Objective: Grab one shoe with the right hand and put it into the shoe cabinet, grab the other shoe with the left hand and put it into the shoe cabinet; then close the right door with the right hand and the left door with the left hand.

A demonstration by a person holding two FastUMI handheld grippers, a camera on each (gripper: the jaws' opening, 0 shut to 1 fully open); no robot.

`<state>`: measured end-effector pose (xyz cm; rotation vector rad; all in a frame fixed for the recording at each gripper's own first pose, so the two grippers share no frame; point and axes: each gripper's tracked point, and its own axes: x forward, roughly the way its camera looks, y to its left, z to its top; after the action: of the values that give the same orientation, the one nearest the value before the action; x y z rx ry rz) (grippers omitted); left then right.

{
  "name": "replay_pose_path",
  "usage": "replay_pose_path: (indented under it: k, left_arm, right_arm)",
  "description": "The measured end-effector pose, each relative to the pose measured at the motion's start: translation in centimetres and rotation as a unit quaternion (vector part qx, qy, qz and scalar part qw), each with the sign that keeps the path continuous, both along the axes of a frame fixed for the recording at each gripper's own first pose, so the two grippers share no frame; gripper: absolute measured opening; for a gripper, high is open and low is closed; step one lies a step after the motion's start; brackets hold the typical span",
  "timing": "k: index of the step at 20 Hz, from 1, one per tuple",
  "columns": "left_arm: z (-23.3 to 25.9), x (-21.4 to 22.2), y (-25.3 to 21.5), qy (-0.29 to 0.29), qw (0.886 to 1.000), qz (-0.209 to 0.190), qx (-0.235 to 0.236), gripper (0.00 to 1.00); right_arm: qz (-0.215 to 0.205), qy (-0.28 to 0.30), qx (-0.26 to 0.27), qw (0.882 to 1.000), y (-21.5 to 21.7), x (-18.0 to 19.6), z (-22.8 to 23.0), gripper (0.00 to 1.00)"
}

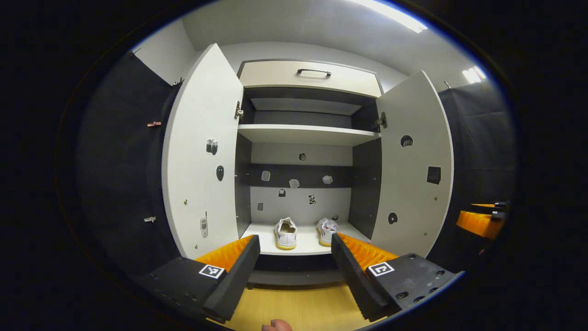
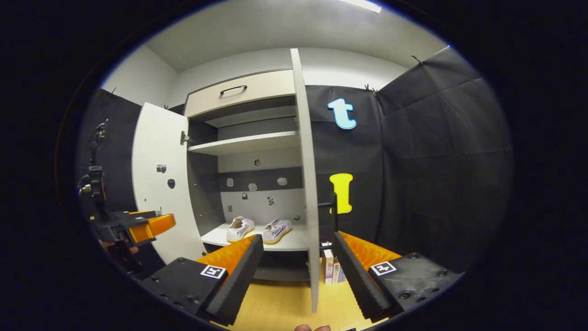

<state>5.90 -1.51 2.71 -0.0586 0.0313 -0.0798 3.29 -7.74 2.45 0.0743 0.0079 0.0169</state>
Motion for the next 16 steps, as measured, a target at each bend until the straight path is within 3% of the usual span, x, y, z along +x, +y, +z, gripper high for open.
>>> replay_pose_path:
  k: [7,16]
  left_arm:
    - [-1.7,-2.1,1.1,0.006,1.000,0.016,-0.015,0.95]
    - [-2.3,-2.3,1.9,0.007,1.000,0.021,-0.019,0.95]
  right_arm:
    - [-0.074,-0.009,-0.033,0.997,-8.3,4.2,0.4,0.98]
    - [-0.063,0.024,-0.011,0.998,-8.6,7.8,-2.4,0.98]
